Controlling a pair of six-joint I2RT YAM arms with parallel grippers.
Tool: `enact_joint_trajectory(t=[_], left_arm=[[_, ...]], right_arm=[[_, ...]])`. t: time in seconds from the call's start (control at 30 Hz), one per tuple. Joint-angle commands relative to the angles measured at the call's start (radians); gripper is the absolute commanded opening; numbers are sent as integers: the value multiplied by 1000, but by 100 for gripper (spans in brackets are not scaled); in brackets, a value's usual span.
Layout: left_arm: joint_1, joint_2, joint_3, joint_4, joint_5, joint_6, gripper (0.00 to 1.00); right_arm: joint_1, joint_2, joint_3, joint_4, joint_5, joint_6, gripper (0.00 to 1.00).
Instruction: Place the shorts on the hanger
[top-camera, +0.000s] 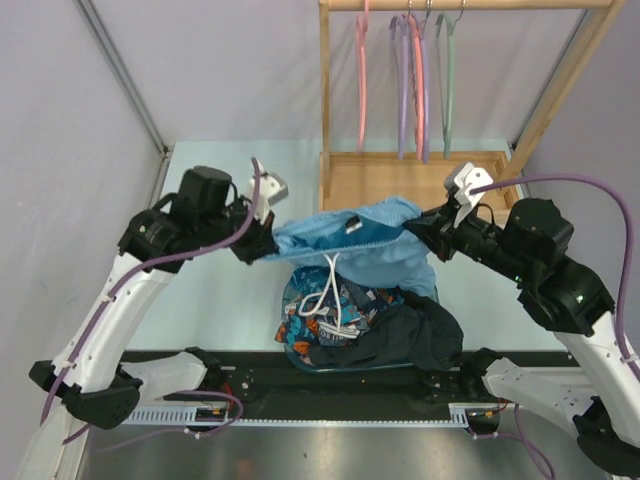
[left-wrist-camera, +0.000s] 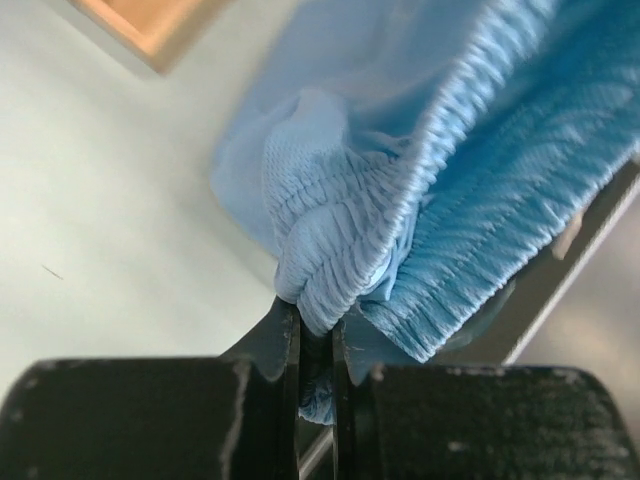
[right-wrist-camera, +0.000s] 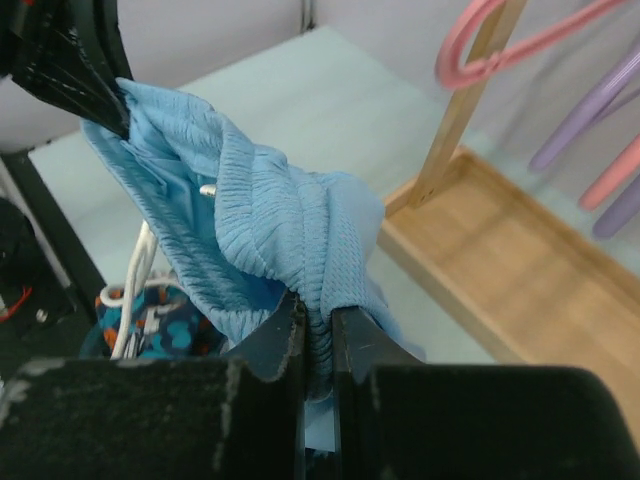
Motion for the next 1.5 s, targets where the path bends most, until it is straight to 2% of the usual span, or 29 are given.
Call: enact_joint_trajectory(t=[0.0,0.1,0.3,0.33,0.4,0.43,0.5,0.53,0.6,0.63,0.7,0.73,0.9,1.07,1.2,1.3,1.33,1.47], left_arm=[[-92,-43,-125,-155,-59,115,1],[-125,-21,-242,-80,-36,71,6],[-229,77,-366,124,-40,-32,5],[-232,95,-397,160,-46,-38,9],[-238,112,-413,209,-40,-35,16],[-238,118,-422,217,-34,-23,23],[-238,109,-432,217,-13,18,34],[-238,98,-439,206,-2,34,46],[-237,48,-437,204,18,58,60],[-237,30,-433,206,20,63,71],[-234,-27,-419,204,29,81,82],[-234,-44,-401,200,24,84,88],[-215,-95,-302,192,-5,78,94],[-209,-119,-203,235,-48,66,100],[-200,-80,-63,250,-72,68,100],[-200,-67,-15,281,-69,75,100],[-200,-61,-9,293,-80,71,100],[-200,-37,37,339,-108,62,100]], right_arm=[[-29,-93,-140,-39,-47,22,0],[-35,-140,-270,-35,-35,-3,0],[-51,-220,-427,-54,-40,-115,0],[-51,-228,-467,-68,-41,-151,4],[-52,-255,-492,-111,-58,-194,16],[-55,-263,-501,-128,-66,-224,31],[-80,-294,-505,-116,-103,-212,50],[-80,-301,-504,-116,-112,-212,68],[-78,-312,-495,-107,-84,-176,80],[-77,-312,-490,-93,-63,-158,87],[-78,-303,-460,-88,-14,-113,88],[-80,-301,-443,-87,-5,-97,92],[-101,-262,-303,-47,55,12,100],[-140,-171,-158,17,135,81,100],[-170,-41,41,57,248,169,100],[-230,90,161,65,249,207,98],[-256,160,253,65,243,244,98],[-478,359,482,21,102,350,100]])
